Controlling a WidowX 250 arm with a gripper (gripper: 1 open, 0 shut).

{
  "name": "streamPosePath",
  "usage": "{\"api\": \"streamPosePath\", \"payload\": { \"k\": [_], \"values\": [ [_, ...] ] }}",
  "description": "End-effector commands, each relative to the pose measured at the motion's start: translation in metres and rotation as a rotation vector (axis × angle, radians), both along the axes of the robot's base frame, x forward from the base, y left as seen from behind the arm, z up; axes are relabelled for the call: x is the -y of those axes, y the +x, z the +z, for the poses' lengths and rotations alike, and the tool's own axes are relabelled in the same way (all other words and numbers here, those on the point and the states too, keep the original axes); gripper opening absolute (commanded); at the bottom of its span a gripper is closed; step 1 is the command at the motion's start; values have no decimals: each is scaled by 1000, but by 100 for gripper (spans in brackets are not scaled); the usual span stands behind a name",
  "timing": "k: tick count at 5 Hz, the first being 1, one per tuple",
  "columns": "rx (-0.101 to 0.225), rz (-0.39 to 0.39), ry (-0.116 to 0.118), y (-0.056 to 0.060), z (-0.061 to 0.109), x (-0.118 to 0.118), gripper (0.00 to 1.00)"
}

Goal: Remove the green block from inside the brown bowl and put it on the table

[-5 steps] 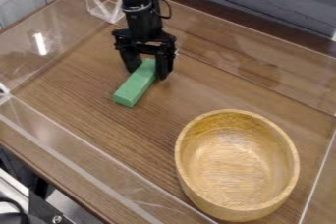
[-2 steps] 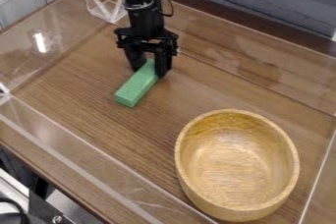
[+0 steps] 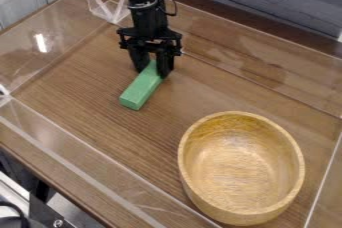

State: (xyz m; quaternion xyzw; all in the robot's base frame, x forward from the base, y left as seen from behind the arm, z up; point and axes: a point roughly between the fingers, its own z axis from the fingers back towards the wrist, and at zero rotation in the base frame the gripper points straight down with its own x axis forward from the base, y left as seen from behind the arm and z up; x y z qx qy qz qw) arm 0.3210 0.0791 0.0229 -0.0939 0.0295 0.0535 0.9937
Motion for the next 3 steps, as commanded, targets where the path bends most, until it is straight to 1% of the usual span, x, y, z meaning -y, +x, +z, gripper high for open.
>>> {"api": "streamPosePath", "payload": {
  "k": [1, 3],
  "values": [
    [19, -14, 3, 6, 11, 3, 0],
    [-2, -17, -4, 5, 14, 2, 0]
  ]
}}
